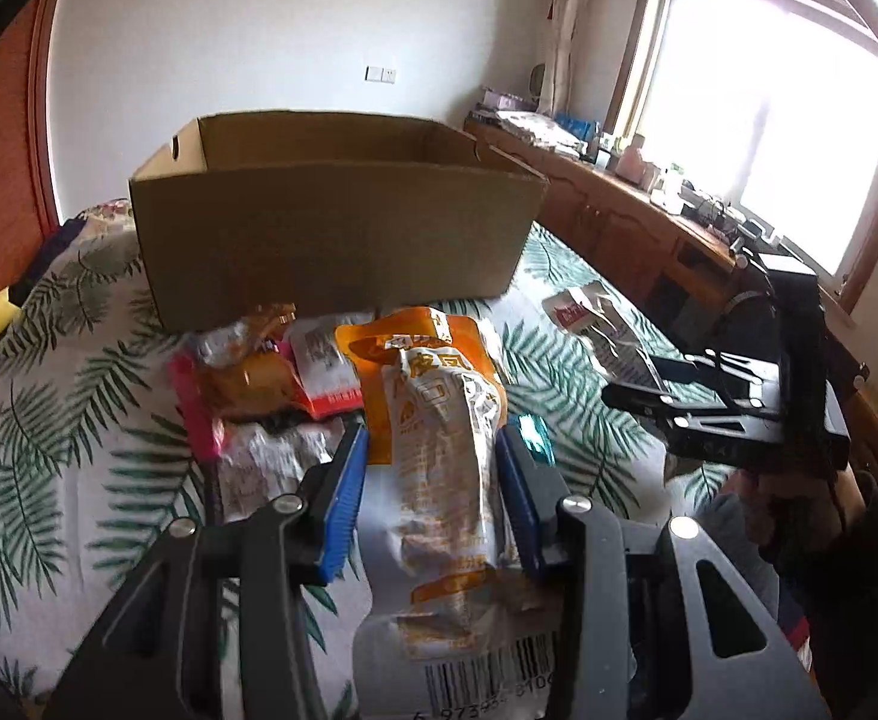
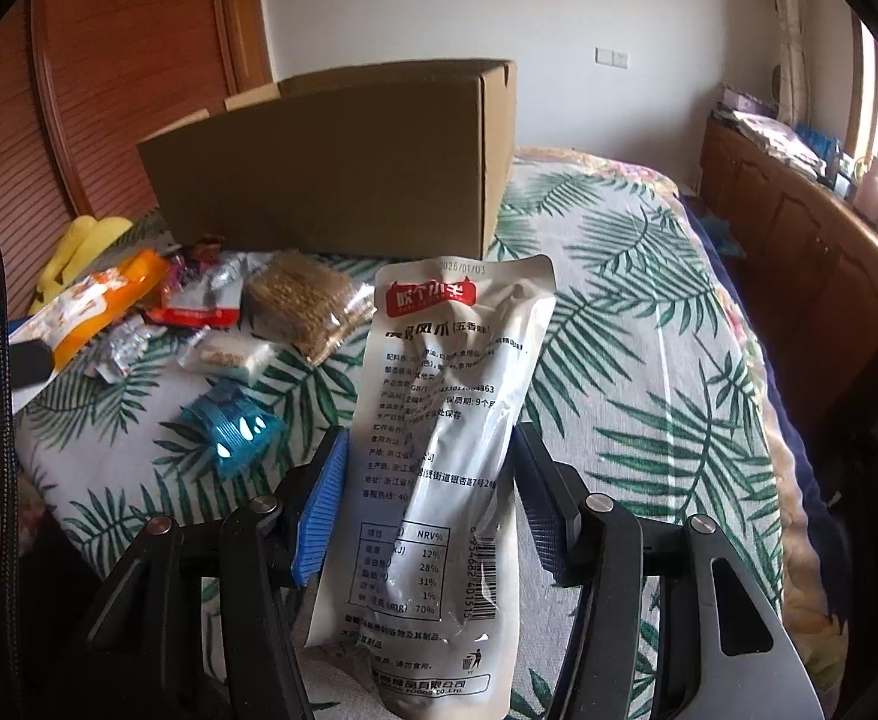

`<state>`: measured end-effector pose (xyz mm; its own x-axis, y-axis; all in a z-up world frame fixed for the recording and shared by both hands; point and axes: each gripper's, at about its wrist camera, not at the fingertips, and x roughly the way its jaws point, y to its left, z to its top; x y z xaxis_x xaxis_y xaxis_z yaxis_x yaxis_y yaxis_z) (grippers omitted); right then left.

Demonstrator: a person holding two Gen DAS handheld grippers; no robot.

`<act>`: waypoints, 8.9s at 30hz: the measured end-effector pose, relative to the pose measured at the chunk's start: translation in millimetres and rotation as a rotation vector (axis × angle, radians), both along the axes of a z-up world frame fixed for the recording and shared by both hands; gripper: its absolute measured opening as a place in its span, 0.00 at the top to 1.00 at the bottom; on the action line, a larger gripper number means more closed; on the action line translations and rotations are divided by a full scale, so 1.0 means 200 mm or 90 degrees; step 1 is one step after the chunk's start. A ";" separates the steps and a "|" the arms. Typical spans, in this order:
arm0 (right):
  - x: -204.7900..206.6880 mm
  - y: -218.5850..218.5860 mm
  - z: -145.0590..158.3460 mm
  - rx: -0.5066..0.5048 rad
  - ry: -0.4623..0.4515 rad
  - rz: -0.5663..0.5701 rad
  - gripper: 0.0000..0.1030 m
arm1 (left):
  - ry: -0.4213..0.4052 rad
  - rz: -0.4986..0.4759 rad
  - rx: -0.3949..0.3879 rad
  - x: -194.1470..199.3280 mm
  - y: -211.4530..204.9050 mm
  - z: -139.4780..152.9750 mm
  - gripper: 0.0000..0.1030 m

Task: Organize snacks
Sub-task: 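Lift both held packs and carry them over the cardboard box, then open both tools to drop the packs into the box, then move both tools back from the box to the snack pile, then close the right tool on the teal wrapper while the left tool grasps the white-and-blue pack, then lift both held packs and carry them over the cardboard box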

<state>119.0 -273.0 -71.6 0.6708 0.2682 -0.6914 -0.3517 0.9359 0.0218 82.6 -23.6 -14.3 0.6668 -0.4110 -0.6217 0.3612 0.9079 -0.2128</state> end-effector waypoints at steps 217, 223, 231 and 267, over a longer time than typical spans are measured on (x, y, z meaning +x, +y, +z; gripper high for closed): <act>0.01 0.48 -0.11 -0.040 -0.003 0.164 0.59 | 0.091 0.019 0.105 0.12 -0.05 -0.35 0.36; 0.01 0.49 -0.11 -0.040 -0.003 0.163 0.59 | 0.087 0.012 0.066 0.10 -0.03 -0.33 0.61; 0.01 0.49 -0.11 -0.041 -0.005 0.162 0.61 | 0.066 0.023 0.033 0.10 0.03 -0.28 0.72; -0.01 0.41 0.08 0.020 -0.047 0.125 0.76 | 0.001 -0.005 -0.033 0.17 0.12 -0.13 0.80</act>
